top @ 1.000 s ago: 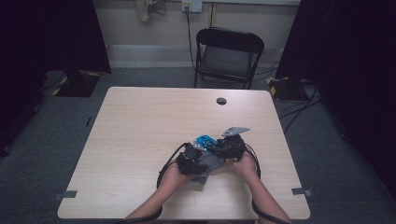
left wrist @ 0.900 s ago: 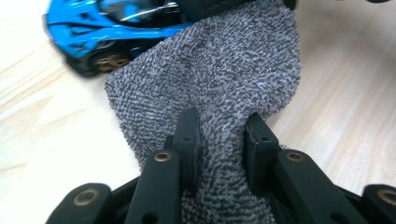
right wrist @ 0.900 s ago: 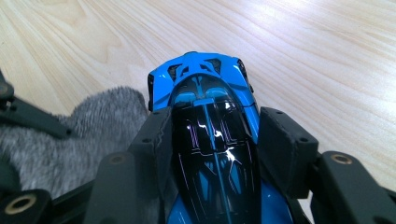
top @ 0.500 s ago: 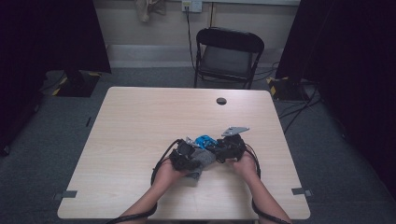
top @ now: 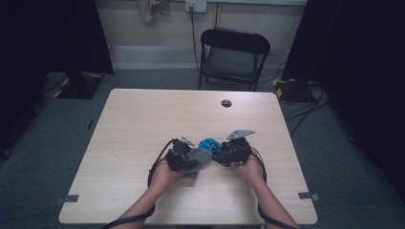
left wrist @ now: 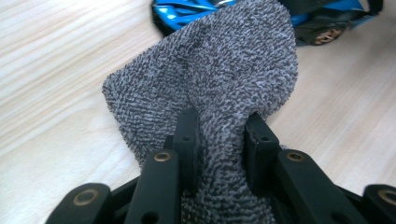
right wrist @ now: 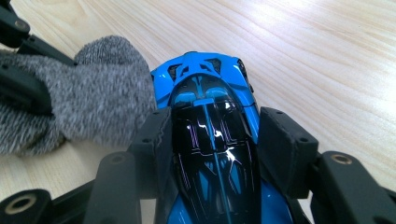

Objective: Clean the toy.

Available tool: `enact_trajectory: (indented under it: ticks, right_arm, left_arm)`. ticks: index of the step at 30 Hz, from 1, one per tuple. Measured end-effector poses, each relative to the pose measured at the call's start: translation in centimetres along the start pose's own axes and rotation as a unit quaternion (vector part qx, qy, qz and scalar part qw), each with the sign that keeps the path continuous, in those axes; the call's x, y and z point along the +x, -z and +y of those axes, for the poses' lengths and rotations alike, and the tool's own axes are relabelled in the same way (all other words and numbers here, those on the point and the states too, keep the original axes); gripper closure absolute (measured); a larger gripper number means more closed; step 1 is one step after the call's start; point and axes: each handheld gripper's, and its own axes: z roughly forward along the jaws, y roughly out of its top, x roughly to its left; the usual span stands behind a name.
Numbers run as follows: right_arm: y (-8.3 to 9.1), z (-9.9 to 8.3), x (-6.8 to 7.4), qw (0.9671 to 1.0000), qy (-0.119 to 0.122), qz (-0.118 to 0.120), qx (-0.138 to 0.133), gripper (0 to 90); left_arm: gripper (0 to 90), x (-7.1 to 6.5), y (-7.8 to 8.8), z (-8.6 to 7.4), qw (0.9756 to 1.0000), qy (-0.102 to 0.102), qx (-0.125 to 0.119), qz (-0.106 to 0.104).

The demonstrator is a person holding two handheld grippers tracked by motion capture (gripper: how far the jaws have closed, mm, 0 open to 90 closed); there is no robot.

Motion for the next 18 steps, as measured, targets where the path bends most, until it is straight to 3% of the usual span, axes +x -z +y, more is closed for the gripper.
enact_trajectory:
  ticks: [4, 11, 18]
  right_arm:
    - [0.0, 0.0, 0.0, 1.0, 0.0, 0.0, 0.001, 45.8]
    - [0.0, 0.0, 0.0, 1.0, -0.001, 0.001, 0.001, 45.8]
    - [0.0, 0.0, -0.1, 1.0, -0.002, 0.002, 0.001, 45.8]
  left_arm:
    - [70.5, 0.6, 0.1, -0.1, 1.0, 0.009, -0.002, -0.001]
    - [70.5, 1.3, 0.2, 0.1, 0.9996, 0.019, -0.005, 0.018]
    - [69.9, 2.8, 0.7, -0.4, 0.9982, 0.045, -0.015, 0.037]
